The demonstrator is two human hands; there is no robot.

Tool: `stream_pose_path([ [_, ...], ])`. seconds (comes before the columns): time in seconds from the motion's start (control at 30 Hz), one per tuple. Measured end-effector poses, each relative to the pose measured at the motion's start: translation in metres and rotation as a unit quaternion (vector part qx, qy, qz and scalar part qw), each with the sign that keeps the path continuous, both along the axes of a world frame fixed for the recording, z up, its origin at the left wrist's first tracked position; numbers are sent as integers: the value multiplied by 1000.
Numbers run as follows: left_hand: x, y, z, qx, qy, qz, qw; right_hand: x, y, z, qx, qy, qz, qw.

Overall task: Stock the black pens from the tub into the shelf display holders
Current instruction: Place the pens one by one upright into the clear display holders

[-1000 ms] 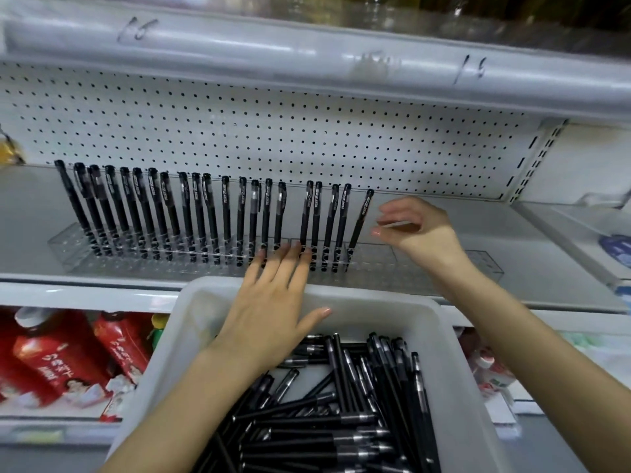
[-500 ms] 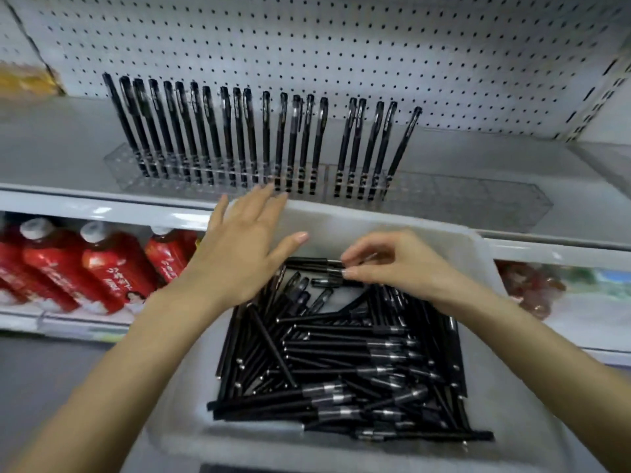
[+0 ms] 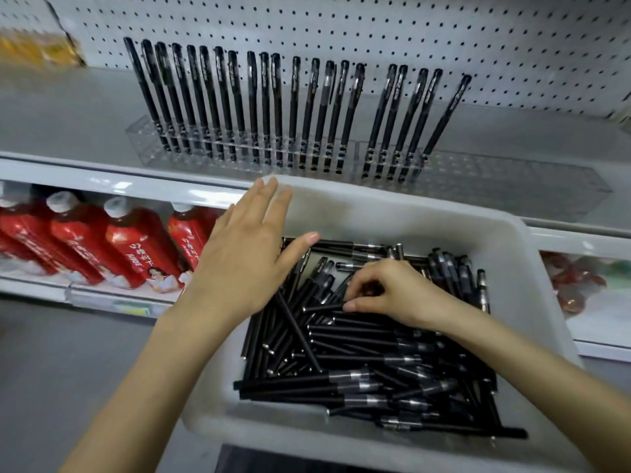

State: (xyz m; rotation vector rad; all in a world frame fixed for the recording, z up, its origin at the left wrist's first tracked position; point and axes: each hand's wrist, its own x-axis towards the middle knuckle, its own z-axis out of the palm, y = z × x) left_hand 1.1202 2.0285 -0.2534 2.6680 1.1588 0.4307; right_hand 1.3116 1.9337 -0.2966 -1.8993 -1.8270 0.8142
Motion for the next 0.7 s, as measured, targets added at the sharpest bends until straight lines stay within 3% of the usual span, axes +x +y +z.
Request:
stream_pose_path([
  [0.13,1,0,0,-5,-14,-6,1000,1,0,0,5,31,9,999],
  [0.33,-6,-5,11,3,-140,-85,986,-1,-2,23,41,126,15,991],
  [0.53,0,-15,19,-10,-90,-149,985,5,-6,46,77,123,17,989],
  [0.7,9,-14,32,-40,-55,-152,986,15,-6,64,84,182,8,980],
])
